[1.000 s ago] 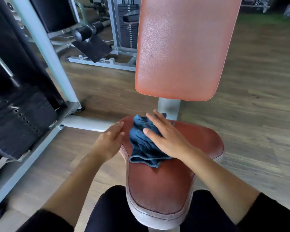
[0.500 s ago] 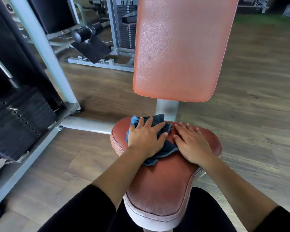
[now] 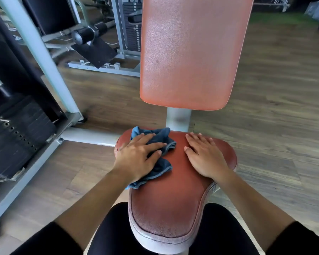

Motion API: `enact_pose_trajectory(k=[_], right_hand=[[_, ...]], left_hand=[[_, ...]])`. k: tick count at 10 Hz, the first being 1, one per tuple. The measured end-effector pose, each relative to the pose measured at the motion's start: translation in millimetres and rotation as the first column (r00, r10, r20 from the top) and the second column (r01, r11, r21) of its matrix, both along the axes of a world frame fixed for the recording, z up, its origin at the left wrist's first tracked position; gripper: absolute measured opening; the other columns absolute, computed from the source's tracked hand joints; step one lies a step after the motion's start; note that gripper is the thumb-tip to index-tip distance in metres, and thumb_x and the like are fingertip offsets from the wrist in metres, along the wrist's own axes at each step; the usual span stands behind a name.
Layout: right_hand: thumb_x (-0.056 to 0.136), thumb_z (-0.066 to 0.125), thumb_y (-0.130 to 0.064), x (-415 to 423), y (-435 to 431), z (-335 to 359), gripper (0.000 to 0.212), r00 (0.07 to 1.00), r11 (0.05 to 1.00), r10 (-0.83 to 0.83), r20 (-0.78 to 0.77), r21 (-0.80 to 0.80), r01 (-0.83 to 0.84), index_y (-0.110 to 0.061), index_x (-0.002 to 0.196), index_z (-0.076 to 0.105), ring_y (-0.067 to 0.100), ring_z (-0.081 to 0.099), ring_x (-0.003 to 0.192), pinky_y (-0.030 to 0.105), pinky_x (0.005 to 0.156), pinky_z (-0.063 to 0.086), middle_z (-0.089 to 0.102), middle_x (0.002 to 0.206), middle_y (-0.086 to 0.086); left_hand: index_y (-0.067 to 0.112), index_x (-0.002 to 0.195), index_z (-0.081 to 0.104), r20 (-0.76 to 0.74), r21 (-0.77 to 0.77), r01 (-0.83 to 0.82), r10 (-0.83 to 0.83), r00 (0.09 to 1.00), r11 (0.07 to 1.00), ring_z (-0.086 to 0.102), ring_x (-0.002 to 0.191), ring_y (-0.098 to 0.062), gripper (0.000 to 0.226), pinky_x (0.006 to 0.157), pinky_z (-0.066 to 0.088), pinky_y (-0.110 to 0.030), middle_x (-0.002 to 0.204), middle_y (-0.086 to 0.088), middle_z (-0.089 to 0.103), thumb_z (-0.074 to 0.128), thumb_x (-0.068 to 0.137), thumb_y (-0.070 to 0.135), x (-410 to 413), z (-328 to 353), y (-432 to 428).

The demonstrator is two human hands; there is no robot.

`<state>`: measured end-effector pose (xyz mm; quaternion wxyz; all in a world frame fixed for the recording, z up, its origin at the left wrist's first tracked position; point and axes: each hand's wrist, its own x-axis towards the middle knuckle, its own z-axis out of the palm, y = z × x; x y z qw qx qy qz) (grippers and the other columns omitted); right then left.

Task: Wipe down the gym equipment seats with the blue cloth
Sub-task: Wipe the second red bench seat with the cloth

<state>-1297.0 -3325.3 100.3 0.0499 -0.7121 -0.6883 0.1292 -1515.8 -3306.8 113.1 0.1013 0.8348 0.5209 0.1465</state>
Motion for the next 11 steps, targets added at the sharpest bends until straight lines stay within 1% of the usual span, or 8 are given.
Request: enact_pose_trajectory(k=[1, 2, 4, 5, 7, 8, 9, 11], right_hand=[[0.102, 0.024, -0.04, 0, 0, 0, 0.055, 1.0, 1.0, 0.001, -0.01, -0.004, -0.001, -0.023, 0.153, 0.014, 0.013, 0.003, 0.148, 0.04, 0.12, 0.0, 0.01, 0.161, -0.006], [0.102, 0.023, -0.04, 0, 0, 1, 0.055, 1.0, 1.0, 0.001, -0.013, -0.013, -0.001, -0.023, 0.153, 0.014, 0.012, 0.002, 0.148, 0.04, 0.12, -0.001, 0.009, 0.161, -0.006], [0.102, 0.024, -0.04, 0, 0, 0, 0.055, 1.0, 1.0, -0.008, -0.013, -0.008, 0.008, -0.023, 0.153, 0.015, 0.013, 0.002, 0.148, 0.039, 0.12, -0.001, 0.01, 0.161, -0.006], [0.102, 0.024, -0.04, 0, 0, -1, 0.055, 1.0, 1.0, -0.001, -0.008, 0.004, 0.001, -0.023, 0.153, 0.016, 0.013, 0.004, 0.148, 0.04, 0.12, 0.0, 0.011, 0.161, -0.005], [0.102, 0.023, -0.04, 0, 0, -1, 0.055, 1.0, 1.0, -0.003, -0.004, -0.005, 0.003, -0.023, 0.153, 0.016, 0.013, 0.003, 0.148, 0.04, 0.12, 0.0, 0.011, 0.161, -0.005], [0.102, 0.023, -0.041, 0, 0, -1, 0.055, 1.0, 1.0, -0.004, -0.004, -0.012, 0.004, -0.023, 0.153, 0.015, 0.013, 0.003, 0.148, 0.039, 0.12, -0.001, 0.01, 0.161, -0.006], [0.102, 0.023, -0.041, 0, -1, 0, 0.055, 1.0, 1.0, -0.004, -0.003, -0.006, 0.004, -0.023, 0.153, 0.016, 0.013, 0.003, 0.148, 0.039, 0.12, 0.0, 0.011, 0.161, -0.005], [0.102, 0.023, -0.04, -1, 1, -1, 0.055, 1.0, 1.0, 0.004, 0.006, 0.008, -0.004, -0.022, 0.153, 0.016, 0.014, 0.004, 0.148, 0.04, 0.12, 0.001, 0.012, 0.16, -0.004]], left_hand=[[0.053, 0.122, 0.055, 0.005, -0.031, -0.118, 0.119, 0.993, 0.993, 0.03, 0.139, -0.014, 0.049, 0.112, 0.028, -0.037, 0.147, 0.016, 0.039, 0.029, 0.082, 0.065, -5, 0, 15], [0.052, 0.127, 0.049, -0.078, -0.095, -0.281, 0.275, 0.958, 0.955, 0.016, 0.143, -0.019, 0.036, 0.111, 0.025, -0.043, 0.152, 0.008, 0.03, 0.042, 0.092, 0.049, 13, 2, 33], [0.048, 0.13, 0.047, -0.101, -0.141, -0.441, 0.431, 0.897, 0.886, 0.003, 0.144, -0.032, 0.038, 0.114, 0.014, -0.053, 0.154, -0.005, 0.019, 0.037, 0.094, 0.046, 33, 3, 4], [0.044, 0.129, 0.048, -0.064, -0.154, -0.451, 0.446, 0.893, 0.879, -0.001, 0.144, -0.032, 0.035, 0.112, 0.019, -0.055, 0.154, -0.007, 0.014, 0.036, 0.095, 0.047, 30, 6, -25], [0.047, 0.13, 0.044, -0.099, -0.176, -0.504, 0.494, 0.864, 0.846, 0.0, 0.143, -0.035, 0.04, 0.104, 0.024, -0.063, 0.155, -0.006, 0.016, 0.035, 0.092, 0.055, 27, 5, 2], [0.055, 0.137, 0.032, -0.136, -0.182, -0.493, 0.475, 0.87, 0.851, 0.003, 0.143, -0.035, 0.046, 0.103, 0.025, -0.059, 0.156, -0.003, 0.016, 0.031, 0.091, 0.061, 25, 3, 16], [0.058, 0.135, 0.034, -0.14, -0.188, -0.44, 0.42, 0.897, 0.878, 0.001, 0.143, -0.031, 0.042, 0.104, 0.024, -0.058, 0.157, -0.002, 0.013, 0.028, 0.093, 0.063, 21, 7, 3], [0.057, 0.132, 0.039, -0.001, -0.214, -0.342, 0.35, 0.937, 0.915, -0.003, 0.145, -0.024, 0.045, 0.113, 0.022, -0.052, 0.158, 0.004, 0.009, 0.038, 0.088, 0.066, 13, 12, -57]])
